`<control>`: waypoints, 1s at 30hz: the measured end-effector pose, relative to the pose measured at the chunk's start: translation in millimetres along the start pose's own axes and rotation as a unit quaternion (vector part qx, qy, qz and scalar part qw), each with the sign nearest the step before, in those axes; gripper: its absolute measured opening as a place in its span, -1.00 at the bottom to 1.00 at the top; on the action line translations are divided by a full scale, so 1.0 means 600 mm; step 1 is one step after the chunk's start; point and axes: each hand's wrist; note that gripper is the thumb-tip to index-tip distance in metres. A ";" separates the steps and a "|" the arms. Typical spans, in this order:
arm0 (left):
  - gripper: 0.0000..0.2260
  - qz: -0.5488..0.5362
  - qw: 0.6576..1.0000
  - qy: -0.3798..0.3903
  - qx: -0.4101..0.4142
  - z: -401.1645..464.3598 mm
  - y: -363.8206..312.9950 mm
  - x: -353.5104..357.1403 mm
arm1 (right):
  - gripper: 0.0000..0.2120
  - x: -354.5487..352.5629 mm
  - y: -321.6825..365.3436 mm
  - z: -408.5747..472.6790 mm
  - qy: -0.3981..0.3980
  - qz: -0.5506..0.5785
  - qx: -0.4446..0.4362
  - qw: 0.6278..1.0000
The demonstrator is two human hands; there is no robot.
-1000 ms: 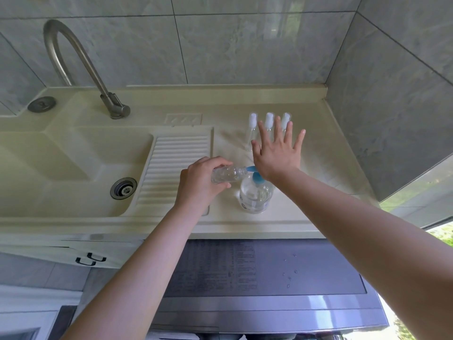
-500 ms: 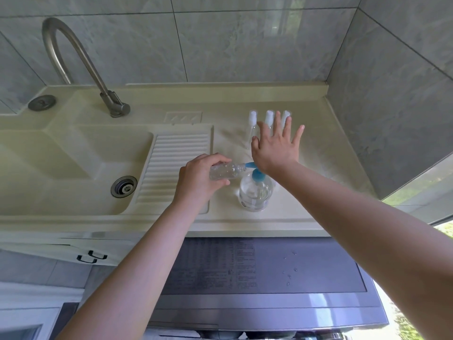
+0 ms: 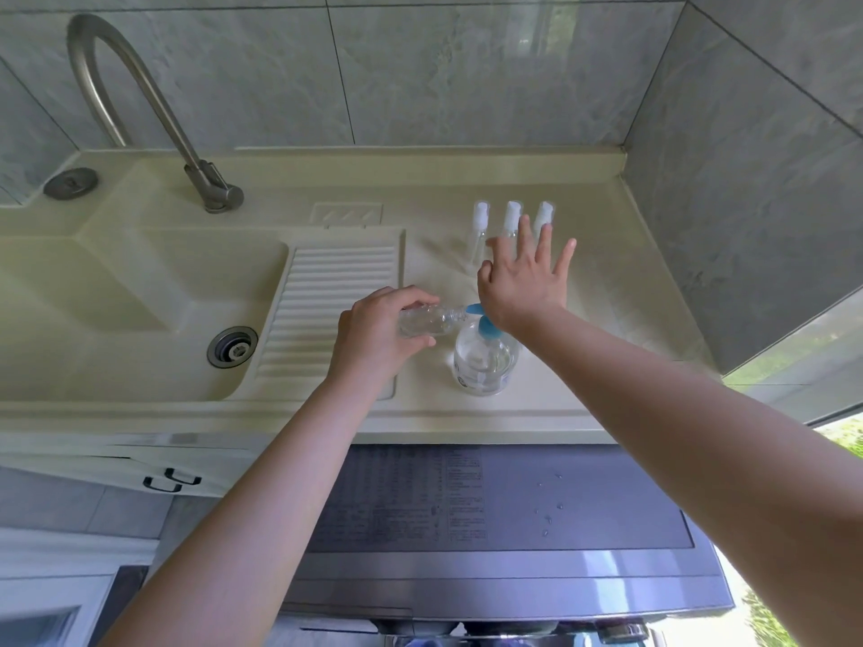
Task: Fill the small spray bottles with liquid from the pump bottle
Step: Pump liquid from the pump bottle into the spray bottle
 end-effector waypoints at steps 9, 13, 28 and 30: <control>-0.55 -0.013 1.000 0.001 -0.006 -0.001 -0.003 -0.002 | -0.53 -0.005 -0.001 -0.001 -0.003 0.008 0.012 1.000; -0.55 -0.026 1.000 0.008 -0.008 -0.001 -0.002 0.001 | -0.53 0.003 0.001 -0.002 -0.003 -0.006 0.008 1.000; -0.56 -0.026 0.999 0.013 -0.013 -0.001 -0.012 -0.004 | -0.52 -0.006 -0.005 0.001 0.023 -0.003 0.010 1.000; -0.56 -0.030 0.999 0.015 -0.011 0.000 -0.012 -0.003 | -0.51 -0.009 -0.004 0.003 0.036 0.025 0.021 0.999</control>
Point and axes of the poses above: each hand's wrist, its own z-axis towards the middle knuckle, its own x-axis out of the palm, y = z × x, and after that the axes turned 5 degrees about -x, right-handed
